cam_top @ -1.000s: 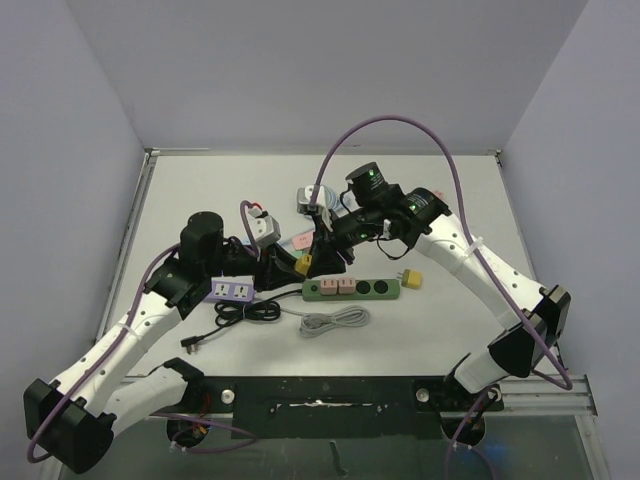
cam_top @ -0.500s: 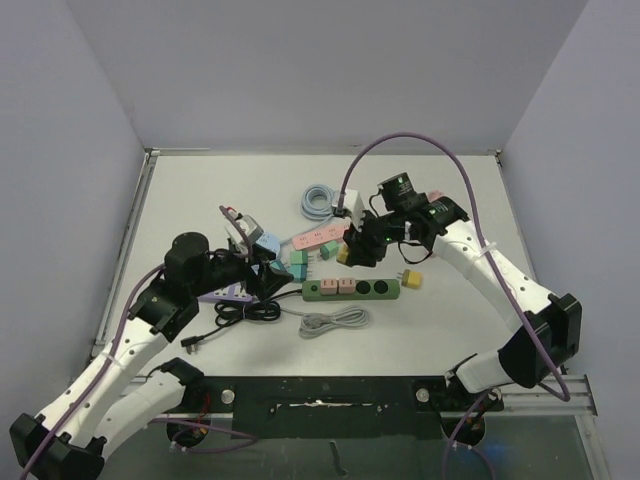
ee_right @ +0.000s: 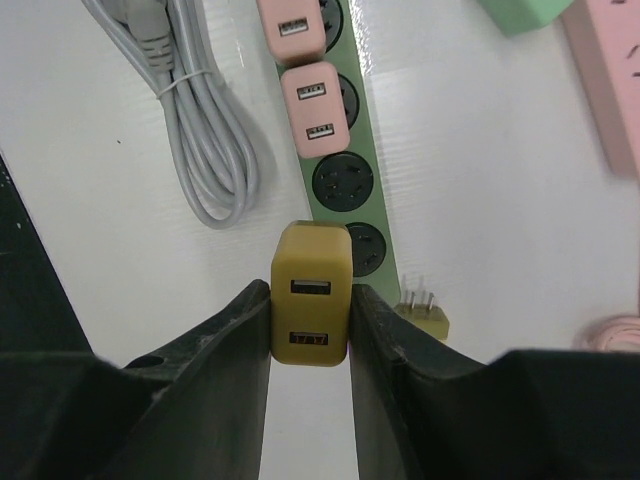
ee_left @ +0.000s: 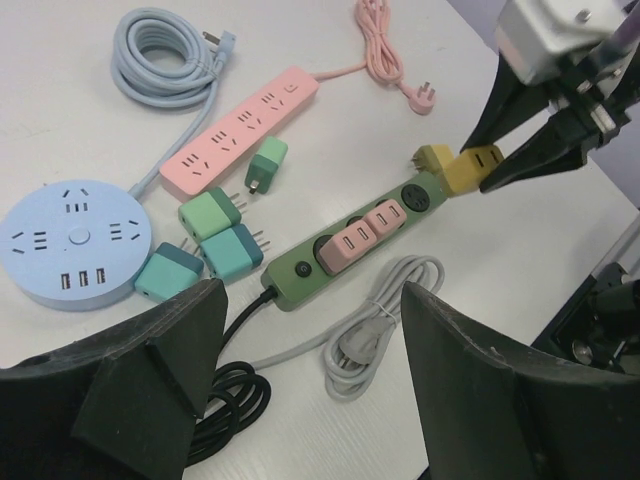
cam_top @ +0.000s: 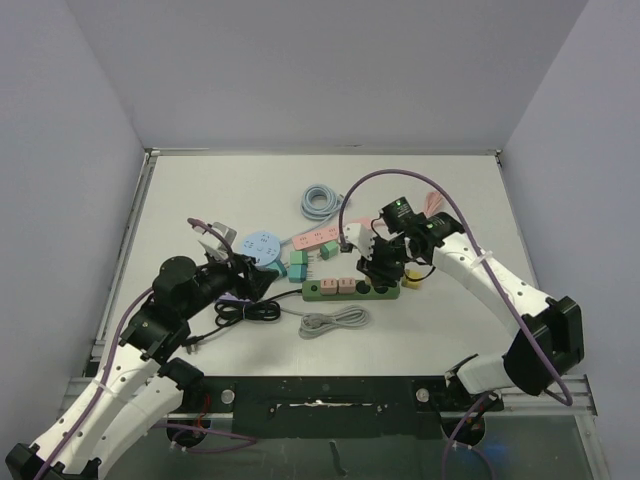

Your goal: Insert the plug

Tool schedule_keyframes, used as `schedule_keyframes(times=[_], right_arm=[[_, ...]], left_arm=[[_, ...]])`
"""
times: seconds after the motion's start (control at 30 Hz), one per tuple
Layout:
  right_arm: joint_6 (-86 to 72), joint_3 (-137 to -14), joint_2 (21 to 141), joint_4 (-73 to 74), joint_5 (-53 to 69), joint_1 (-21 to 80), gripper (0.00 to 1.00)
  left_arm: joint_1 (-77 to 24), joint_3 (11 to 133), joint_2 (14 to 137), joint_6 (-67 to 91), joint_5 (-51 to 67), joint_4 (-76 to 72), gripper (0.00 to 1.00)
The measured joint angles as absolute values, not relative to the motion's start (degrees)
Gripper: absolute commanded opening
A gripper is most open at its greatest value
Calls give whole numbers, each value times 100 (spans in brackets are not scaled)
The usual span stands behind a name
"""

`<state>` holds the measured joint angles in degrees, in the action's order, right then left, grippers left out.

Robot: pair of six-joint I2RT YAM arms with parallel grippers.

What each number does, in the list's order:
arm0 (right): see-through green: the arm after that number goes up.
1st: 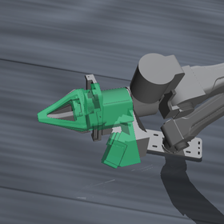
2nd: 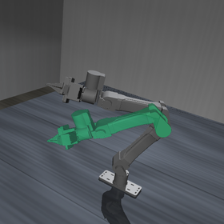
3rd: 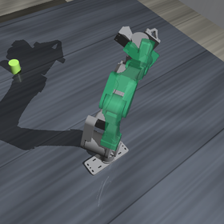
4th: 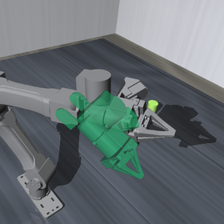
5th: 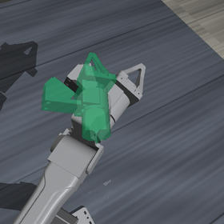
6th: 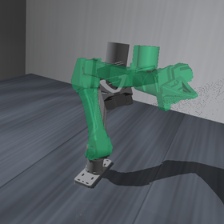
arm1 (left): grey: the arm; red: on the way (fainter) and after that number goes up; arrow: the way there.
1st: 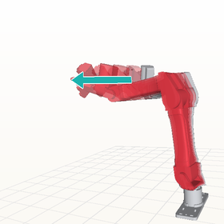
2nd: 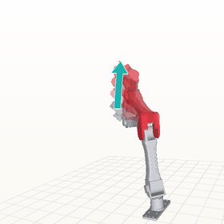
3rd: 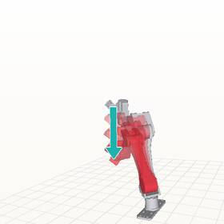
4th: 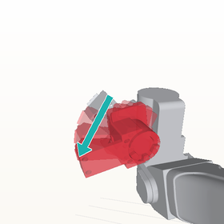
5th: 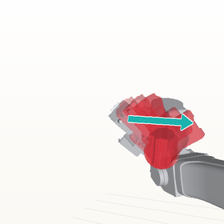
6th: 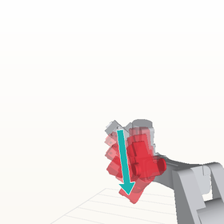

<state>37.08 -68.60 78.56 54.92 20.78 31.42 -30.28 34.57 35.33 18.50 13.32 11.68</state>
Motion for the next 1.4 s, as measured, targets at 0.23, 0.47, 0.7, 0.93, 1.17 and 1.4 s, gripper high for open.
schedule_keyframes(times=[0.23, 0.47, 0.7, 0.93, 1.17, 1.4], right_arm=[[3806, -6294, 8272, 5017, 1988, 3142, 0], [3924, -5826, 8243, 4289, 2018, 3142, 0], [4045, -5470, 8169, 3743, 2067, 3144, 0], [4143, -5426, 8169, 3409, 2213, 3142, 0], [4250, -5330, 8165, 3356, 2307, 3140, 0], [4372, -5330, 8165, 3444, 2443, 3074, 0]], left_arm=[[-3026, 3404, 3472, 2001, 928, 1041, 69], [-3026, 3295, 3452, 2040, 895, 923, 69], [-3024, 3282, 3468, 2045, 878, 816, 69], [-3020, 3282, 3522, 2060, 878, 657, 69], [-3020, 3282, 3524, 2067, 878, 655, 69], [-3020, 3282, 3520, 2069, 880, 648, 69]])
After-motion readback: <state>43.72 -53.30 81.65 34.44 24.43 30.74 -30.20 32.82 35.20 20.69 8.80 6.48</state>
